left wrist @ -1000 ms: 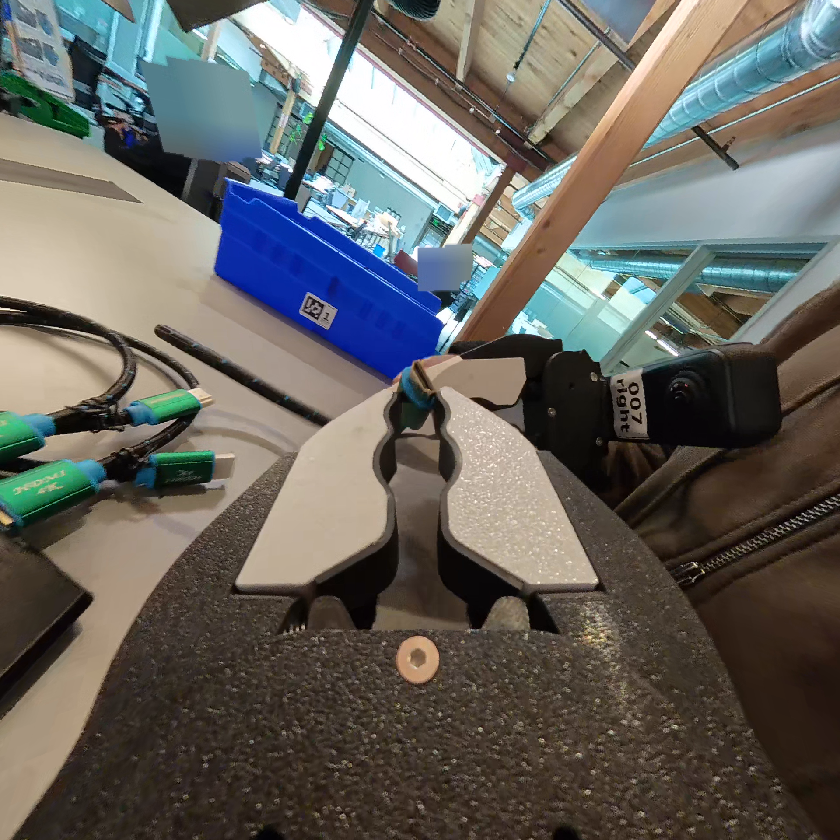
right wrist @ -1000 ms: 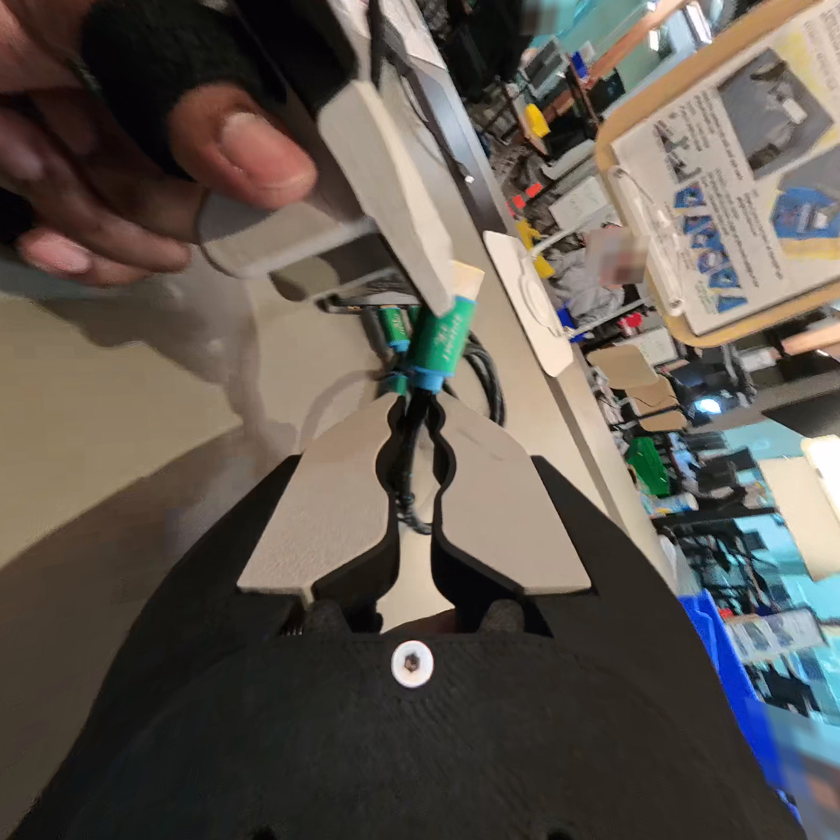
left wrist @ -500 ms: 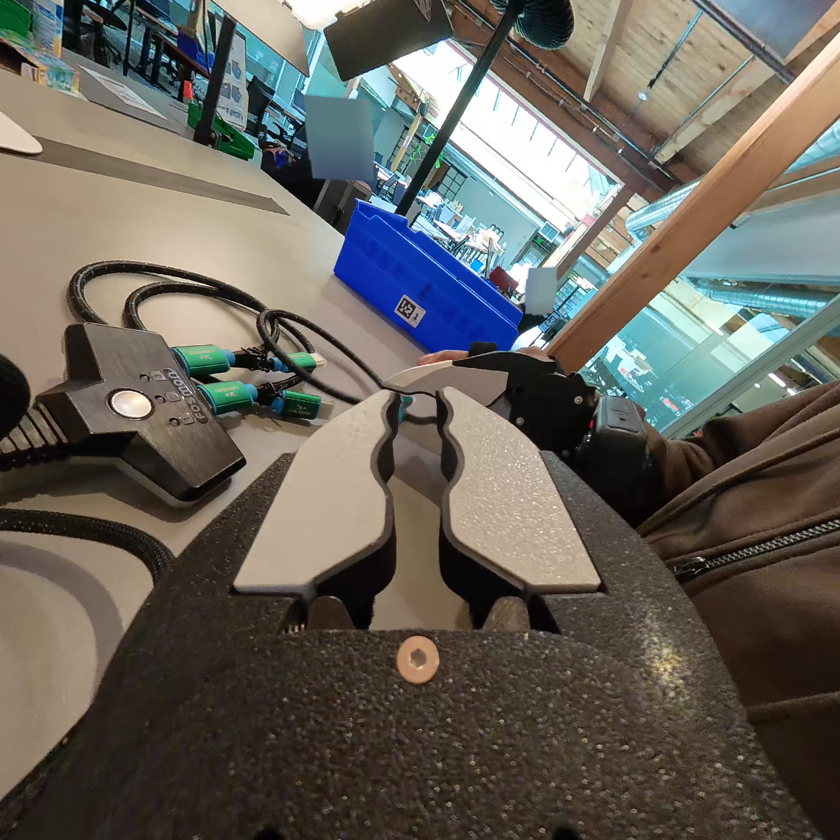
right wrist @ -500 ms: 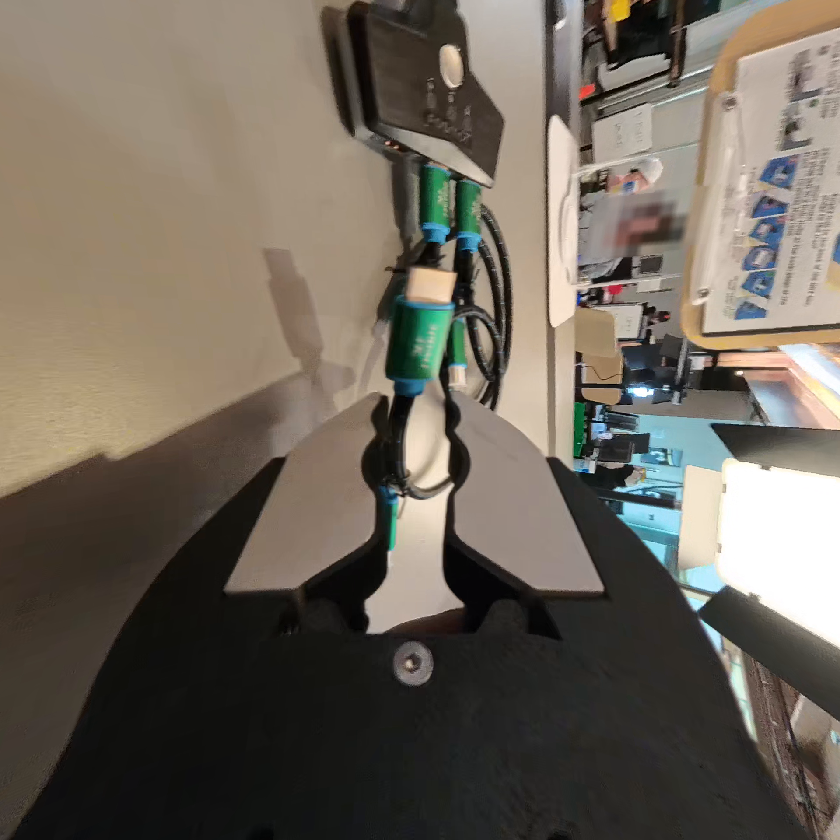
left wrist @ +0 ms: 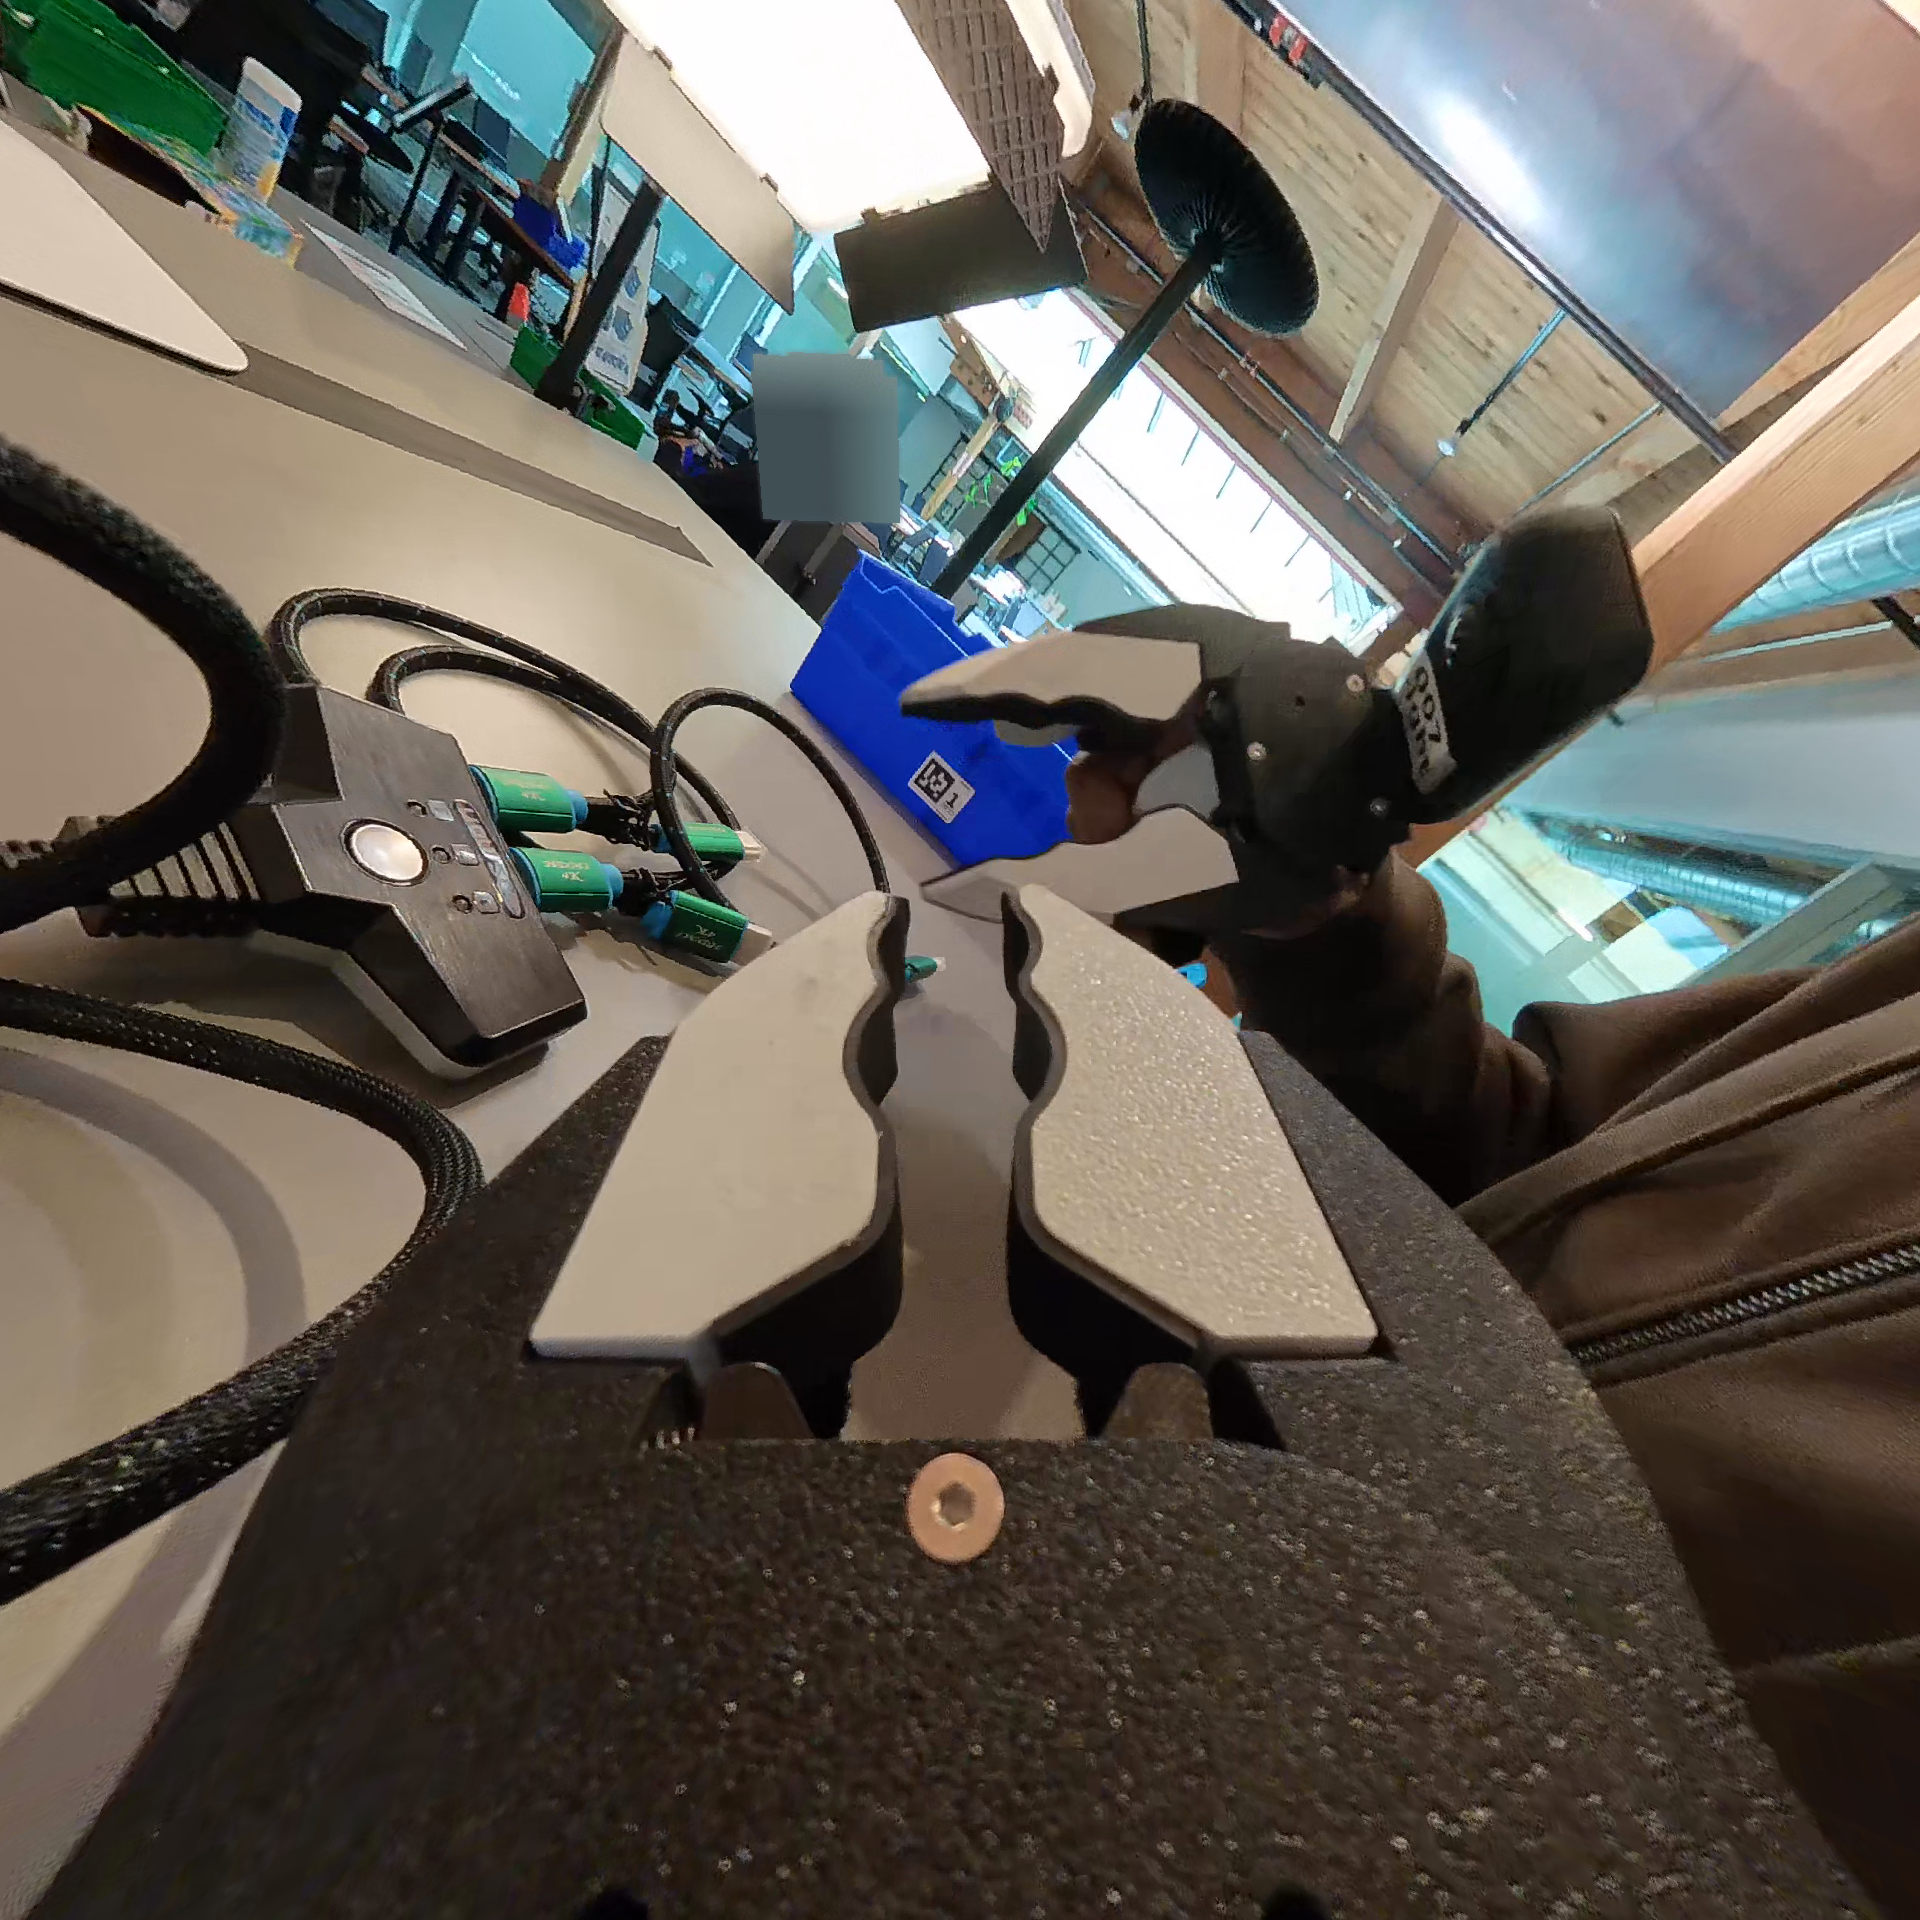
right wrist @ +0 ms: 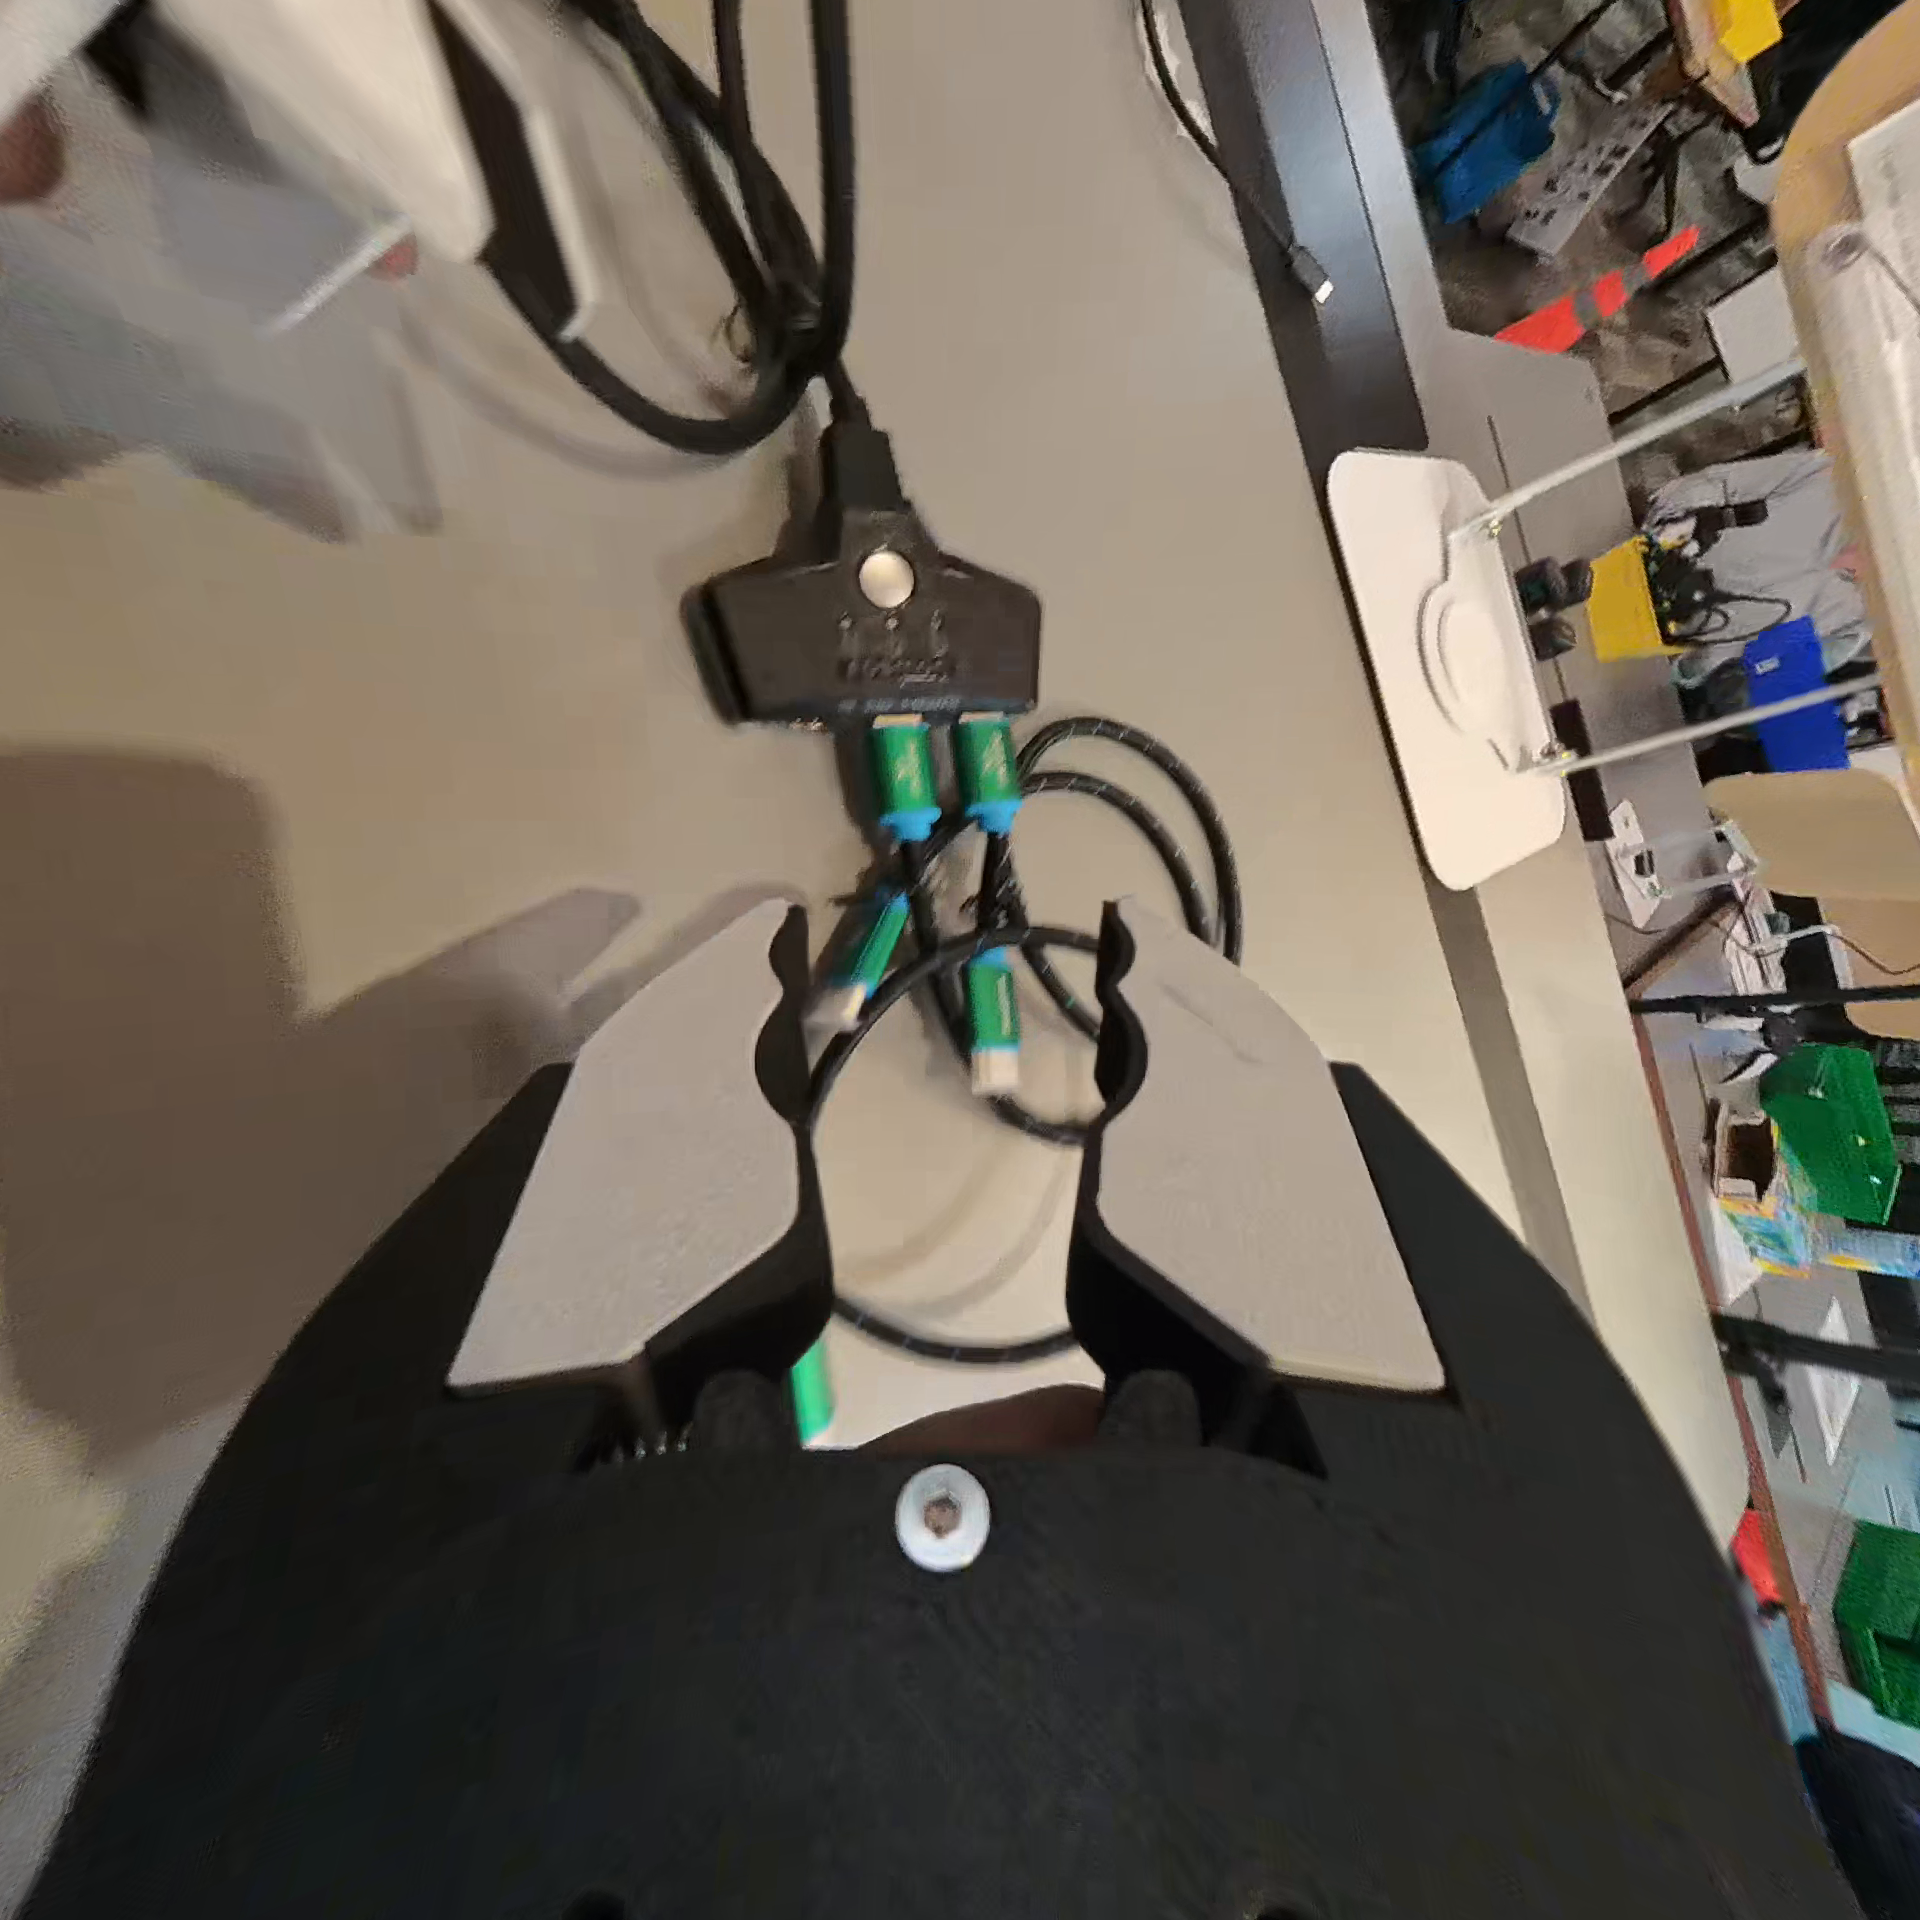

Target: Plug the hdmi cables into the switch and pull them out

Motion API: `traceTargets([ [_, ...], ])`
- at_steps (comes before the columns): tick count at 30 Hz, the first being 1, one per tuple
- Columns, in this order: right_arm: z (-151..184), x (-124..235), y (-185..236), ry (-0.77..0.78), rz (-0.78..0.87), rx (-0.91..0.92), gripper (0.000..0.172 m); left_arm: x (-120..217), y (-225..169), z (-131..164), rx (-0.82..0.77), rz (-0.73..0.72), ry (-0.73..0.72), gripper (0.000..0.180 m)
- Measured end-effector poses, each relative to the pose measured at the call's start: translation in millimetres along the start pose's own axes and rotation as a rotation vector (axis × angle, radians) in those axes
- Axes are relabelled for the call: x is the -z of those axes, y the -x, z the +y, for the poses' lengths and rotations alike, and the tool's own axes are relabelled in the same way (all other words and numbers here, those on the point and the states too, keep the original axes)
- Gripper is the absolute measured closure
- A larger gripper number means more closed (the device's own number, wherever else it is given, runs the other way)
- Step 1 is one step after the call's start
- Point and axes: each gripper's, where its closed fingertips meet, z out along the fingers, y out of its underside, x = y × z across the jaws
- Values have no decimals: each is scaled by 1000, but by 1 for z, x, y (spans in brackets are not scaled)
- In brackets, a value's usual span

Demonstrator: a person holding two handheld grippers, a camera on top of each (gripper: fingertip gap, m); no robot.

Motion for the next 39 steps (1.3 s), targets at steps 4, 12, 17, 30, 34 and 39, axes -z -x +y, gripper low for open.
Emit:
traceTargets([
  [4,0,-55,-8,78,-80,40,97,-4,3,4,69,3,-40,163],
  [12,28,-114,-1,317,-332,-33,104,-3,-3,16,112,9,-23,163],
  [17,26,-121,1,337,-410,-190,122,0,5,21,192,-19,-7,163],
  [30,-7,-91,-6,63,-426,-324,122,-8,69,2,403,-200,-98,116],
  [34,-10,-87,-4,31,-432,-302,122,-18,82,-13,408,-175,-116,118],
  [39,-14,-82,-1,-8,-433,-271,122,-33,80,-19,429,-79,-97,144],
])
